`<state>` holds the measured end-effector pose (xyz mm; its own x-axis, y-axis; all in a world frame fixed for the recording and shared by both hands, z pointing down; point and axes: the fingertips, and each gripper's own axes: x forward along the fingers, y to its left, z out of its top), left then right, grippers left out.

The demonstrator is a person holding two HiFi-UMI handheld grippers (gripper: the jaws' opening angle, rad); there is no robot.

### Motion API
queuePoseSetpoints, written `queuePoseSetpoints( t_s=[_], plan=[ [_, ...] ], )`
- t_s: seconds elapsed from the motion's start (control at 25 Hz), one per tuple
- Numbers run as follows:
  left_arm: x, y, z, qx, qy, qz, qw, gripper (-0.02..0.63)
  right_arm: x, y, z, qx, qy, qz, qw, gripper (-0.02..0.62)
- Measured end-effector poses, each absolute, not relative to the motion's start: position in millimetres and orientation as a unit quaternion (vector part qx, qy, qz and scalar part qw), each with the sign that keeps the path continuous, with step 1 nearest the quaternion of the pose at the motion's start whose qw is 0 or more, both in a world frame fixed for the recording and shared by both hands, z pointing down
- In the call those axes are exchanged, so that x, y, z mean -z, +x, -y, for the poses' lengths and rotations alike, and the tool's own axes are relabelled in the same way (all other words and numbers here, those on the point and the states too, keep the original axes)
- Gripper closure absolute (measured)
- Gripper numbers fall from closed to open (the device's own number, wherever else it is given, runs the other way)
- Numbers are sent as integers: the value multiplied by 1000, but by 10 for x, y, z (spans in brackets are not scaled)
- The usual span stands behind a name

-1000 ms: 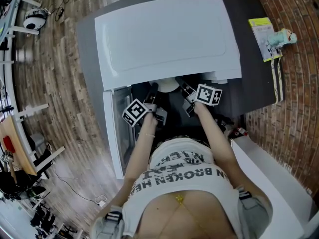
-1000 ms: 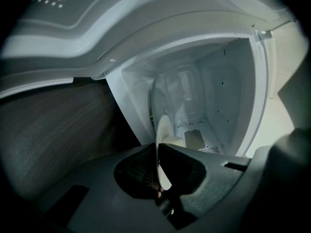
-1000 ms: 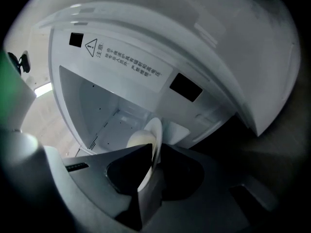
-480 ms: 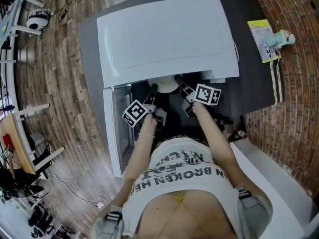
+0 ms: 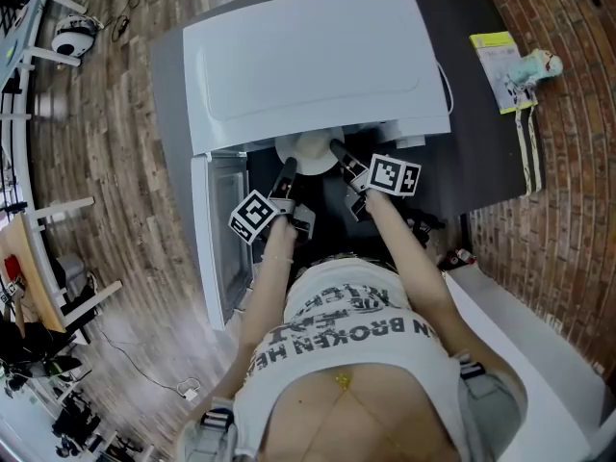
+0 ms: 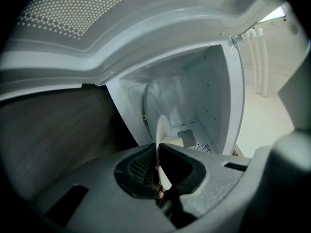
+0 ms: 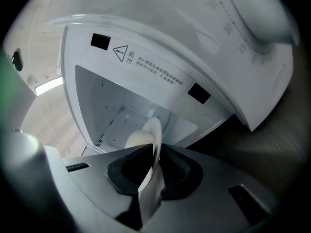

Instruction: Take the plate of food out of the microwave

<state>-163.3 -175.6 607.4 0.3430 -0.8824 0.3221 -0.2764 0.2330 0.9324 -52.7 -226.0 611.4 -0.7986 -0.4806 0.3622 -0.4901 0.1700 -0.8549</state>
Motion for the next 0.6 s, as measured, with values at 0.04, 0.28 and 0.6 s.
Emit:
queuePoseSetpoints(
  t_s=[0.04,0.28,0.6],
  plan=[
    [-6069,-1620,1733,256,564,515,593,580,-6111,-516,2241,-561,316,765,7,549],
    [-6019,-1575,1618,267,560,521,586,580,-6054,-486,2157,-556,304,773,15,549],
    [-5962,-1388,1542,276,560,528,575,580,-6010,-315,2108,-556,294,777,17,549]
  ],
)
